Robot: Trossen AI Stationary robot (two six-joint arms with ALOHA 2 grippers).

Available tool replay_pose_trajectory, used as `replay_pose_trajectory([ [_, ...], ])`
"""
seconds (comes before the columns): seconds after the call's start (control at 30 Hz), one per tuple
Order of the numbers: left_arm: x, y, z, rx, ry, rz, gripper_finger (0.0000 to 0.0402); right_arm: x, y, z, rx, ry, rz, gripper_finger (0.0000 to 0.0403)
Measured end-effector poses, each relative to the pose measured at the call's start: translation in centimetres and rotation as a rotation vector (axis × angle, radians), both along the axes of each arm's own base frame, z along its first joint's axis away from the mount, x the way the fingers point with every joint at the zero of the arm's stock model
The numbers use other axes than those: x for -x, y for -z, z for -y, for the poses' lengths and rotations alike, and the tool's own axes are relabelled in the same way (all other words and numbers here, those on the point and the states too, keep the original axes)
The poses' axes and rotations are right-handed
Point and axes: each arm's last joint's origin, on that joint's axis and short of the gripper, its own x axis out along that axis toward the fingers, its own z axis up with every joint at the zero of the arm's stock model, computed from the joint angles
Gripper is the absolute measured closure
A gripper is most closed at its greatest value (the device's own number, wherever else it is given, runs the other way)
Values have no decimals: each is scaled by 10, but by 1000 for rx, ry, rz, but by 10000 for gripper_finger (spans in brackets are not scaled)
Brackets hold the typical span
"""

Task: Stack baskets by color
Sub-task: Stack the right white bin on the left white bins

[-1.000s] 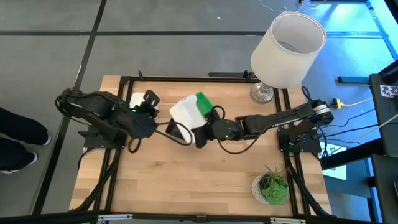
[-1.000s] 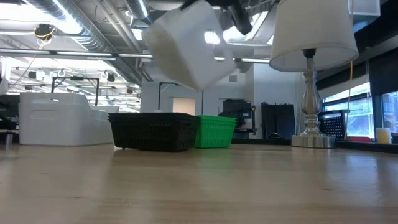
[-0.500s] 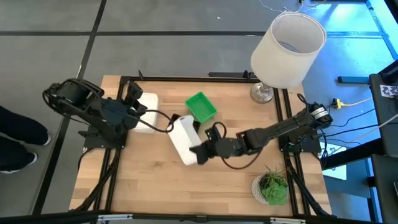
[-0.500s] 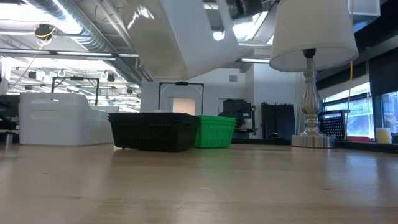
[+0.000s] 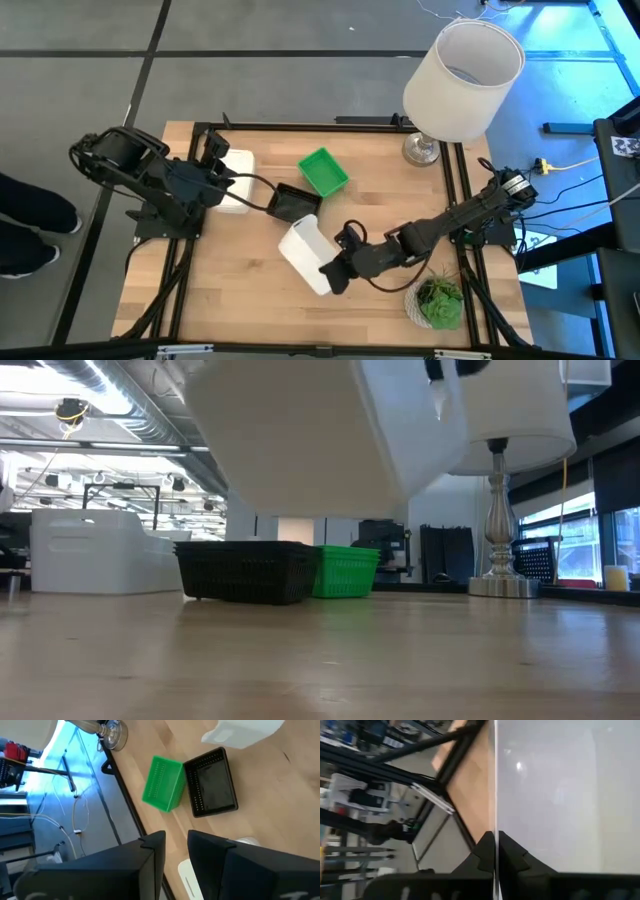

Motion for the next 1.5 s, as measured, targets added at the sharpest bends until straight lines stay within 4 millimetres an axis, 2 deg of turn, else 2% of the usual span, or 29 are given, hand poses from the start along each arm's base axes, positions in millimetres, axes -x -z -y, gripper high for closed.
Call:
replay_pose_trajectory([
  [0.1, 0, 0, 0, 0, 0, -1, 326, -8, 16, -4, 4, 7, -32, 403],
  [0.2, 1, 0, 0, 1, 0, 2, 326, -23, 35, -12, -40, -2, -30, 403],
  [0.27, 1, 0, 0, 5, 8, 0, 326, -37, 40, -20, -61, -8, -34, 403],
  [0.43, 2, 0, 0, 14, 18, -5, 326, -74, 31, -34, 13, -104, -91, 403],
  [0.63, 2, 0, 1, 37, 36, -14, 326, -97, 14, -31, 142, -109, -275, 403],
  [0.77, 2, 0, 1, 52, 48, -20, 326, -113, 15, -34, 133, -95, -304, 403],
  [0.9, 2, 0, 1, 53, 49, -21, 326, -130, 30, -37, 63, -22, -330, 403],
  [1.03, 2, 0, 1, 53, 49, -21, 326, -137, 56, -40, 43, 24, -378, 403],
  [1.13, 2, 0, 1, 53, 49, -21, 326, -139, 67, -41, 56, 28, -403, 403],
  [1.33, 2, 0, 1, 53, 49, -21, 326, -140, 70, -37, 88, 4, -416, 402],
  [1.5, 2, 0, 1, 52, 49, -21, 326, -141, 70, -35, 87, 2, -411, 384],
])
